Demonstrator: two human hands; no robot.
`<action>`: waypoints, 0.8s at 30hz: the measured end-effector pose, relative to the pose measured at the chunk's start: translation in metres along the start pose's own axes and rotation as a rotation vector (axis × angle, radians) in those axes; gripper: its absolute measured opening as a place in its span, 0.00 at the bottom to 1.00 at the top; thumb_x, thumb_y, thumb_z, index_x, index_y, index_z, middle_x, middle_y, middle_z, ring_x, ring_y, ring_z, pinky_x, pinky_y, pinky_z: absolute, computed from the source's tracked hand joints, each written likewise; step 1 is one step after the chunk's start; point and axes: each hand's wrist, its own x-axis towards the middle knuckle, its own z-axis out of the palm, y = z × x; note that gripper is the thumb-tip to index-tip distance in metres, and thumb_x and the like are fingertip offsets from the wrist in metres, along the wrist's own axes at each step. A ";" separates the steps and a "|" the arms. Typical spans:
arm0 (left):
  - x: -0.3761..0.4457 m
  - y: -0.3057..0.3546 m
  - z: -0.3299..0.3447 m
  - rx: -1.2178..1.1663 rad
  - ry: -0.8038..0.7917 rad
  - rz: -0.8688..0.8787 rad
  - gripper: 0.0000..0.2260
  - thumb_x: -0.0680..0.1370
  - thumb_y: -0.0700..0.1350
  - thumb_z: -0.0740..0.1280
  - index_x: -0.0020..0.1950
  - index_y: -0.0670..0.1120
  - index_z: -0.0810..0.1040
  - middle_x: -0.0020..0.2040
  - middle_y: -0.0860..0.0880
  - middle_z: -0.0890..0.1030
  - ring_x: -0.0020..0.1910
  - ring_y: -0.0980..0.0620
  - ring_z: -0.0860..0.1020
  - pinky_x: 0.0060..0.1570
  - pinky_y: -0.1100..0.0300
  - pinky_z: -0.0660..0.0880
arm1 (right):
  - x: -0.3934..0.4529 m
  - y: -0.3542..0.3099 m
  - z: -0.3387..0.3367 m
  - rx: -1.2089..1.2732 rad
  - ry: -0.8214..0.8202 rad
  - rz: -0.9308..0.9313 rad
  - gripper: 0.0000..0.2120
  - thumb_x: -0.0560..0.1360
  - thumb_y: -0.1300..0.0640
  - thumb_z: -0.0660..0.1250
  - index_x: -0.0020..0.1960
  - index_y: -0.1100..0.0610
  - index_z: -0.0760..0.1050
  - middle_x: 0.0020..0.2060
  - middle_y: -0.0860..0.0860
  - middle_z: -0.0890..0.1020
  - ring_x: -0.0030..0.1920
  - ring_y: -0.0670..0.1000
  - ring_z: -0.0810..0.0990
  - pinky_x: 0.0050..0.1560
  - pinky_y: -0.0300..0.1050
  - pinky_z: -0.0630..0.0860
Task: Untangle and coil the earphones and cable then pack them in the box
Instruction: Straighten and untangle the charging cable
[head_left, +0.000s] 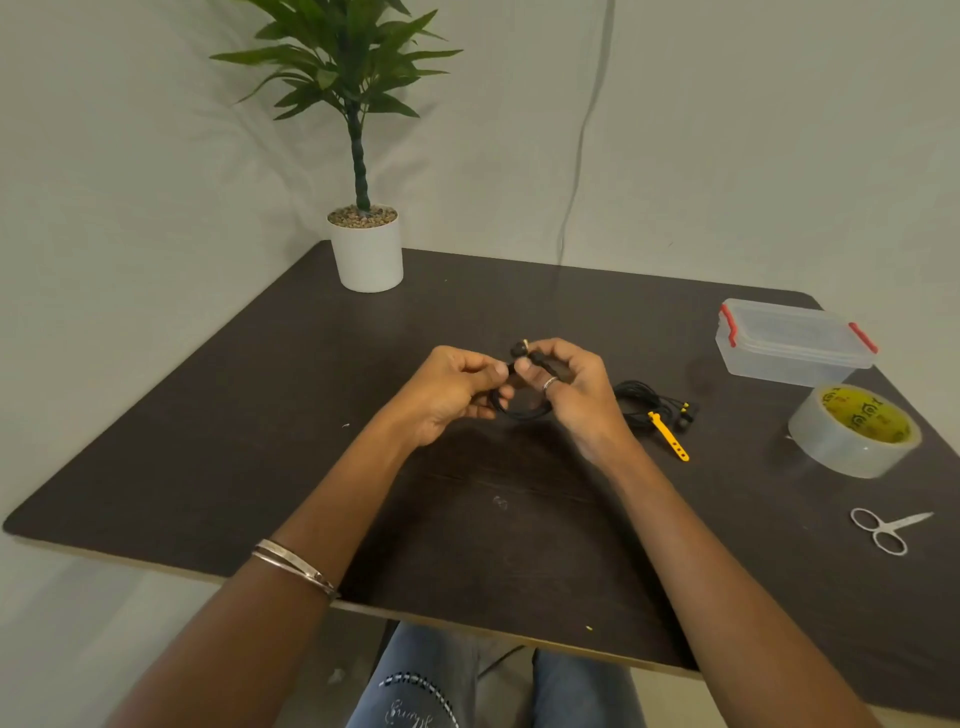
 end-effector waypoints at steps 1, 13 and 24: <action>0.001 -0.001 0.001 0.041 -0.004 0.013 0.06 0.79 0.40 0.65 0.49 0.40 0.81 0.37 0.46 0.82 0.36 0.53 0.80 0.37 0.60 0.78 | -0.001 -0.001 0.003 0.138 0.013 0.126 0.01 0.76 0.61 0.69 0.47 0.58 0.79 0.40 0.55 0.83 0.41 0.53 0.83 0.47 0.51 0.79; 0.014 -0.006 -0.009 0.659 -0.126 0.036 0.06 0.78 0.41 0.68 0.44 0.42 0.83 0.38 0.44 0.82 0.36 0.51 0.78 0.37 0.58 0.77 | 0.010 0.007 -0.002 -0.308 -0.028 0.260 0.13 0.71 0.56 0.75 0.53 0.48 0.79 0.30 0.54 0.80 0.30 0.47 0.76 0.35 0.43 0.74; 0.011 -0.022 -0.009 0.749 0.079 0.240 0.08 0.76 0.44 0.70 0.52 0.45 0.84 0.43 0.51 0.81 0.42 0.59 0.77 0.47 0.64 0.72 | 0.005 0.020 -0.002 -0.694 -0.047 0.039 0.14 0.77 0.47 0.65 0.51 0.56 0.83 0.39 0.50 0.83 0.41 0.44 0.77 0.39 0.35 0.67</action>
